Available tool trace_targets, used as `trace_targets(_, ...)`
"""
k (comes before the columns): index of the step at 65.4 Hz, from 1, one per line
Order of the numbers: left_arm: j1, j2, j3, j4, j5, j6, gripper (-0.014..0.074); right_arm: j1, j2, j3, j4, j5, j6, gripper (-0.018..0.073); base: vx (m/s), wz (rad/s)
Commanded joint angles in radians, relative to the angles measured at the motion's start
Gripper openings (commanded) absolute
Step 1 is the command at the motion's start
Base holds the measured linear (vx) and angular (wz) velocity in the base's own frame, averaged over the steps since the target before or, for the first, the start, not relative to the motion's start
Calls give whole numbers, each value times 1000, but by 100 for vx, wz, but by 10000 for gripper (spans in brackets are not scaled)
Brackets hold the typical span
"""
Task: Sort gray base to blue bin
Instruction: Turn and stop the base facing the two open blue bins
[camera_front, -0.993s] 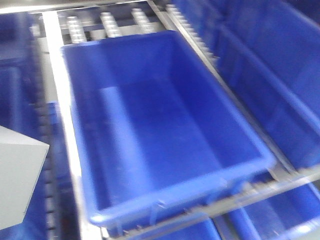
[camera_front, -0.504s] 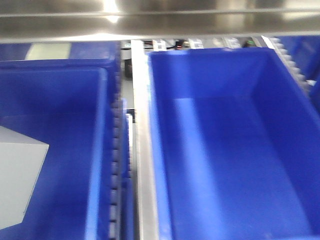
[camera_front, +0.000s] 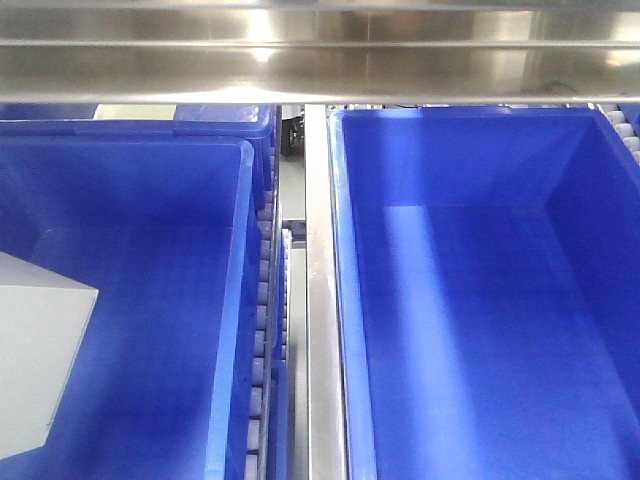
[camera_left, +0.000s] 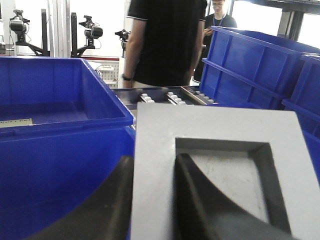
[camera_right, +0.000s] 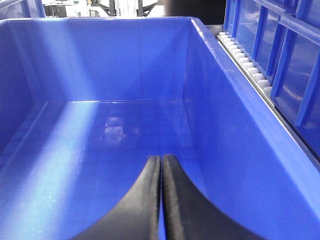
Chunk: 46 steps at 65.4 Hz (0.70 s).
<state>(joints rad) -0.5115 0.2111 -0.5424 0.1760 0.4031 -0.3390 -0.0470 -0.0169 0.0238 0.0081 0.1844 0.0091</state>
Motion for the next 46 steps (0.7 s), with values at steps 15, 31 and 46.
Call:
trace_targets(15,-3,10,-28,-1,-100,-7,146,0,1,5,-8,-37,-9,-5,0,0)
trace_targets(31,-3,10,-28,-1,-104,-7,146,0,1,5,-8,-37,-9,-5,0,0)
trace_targets(46,-3,10,-28,-1,-105,-7,146,0,1,5,-8,-37,-9,-5,0,0)
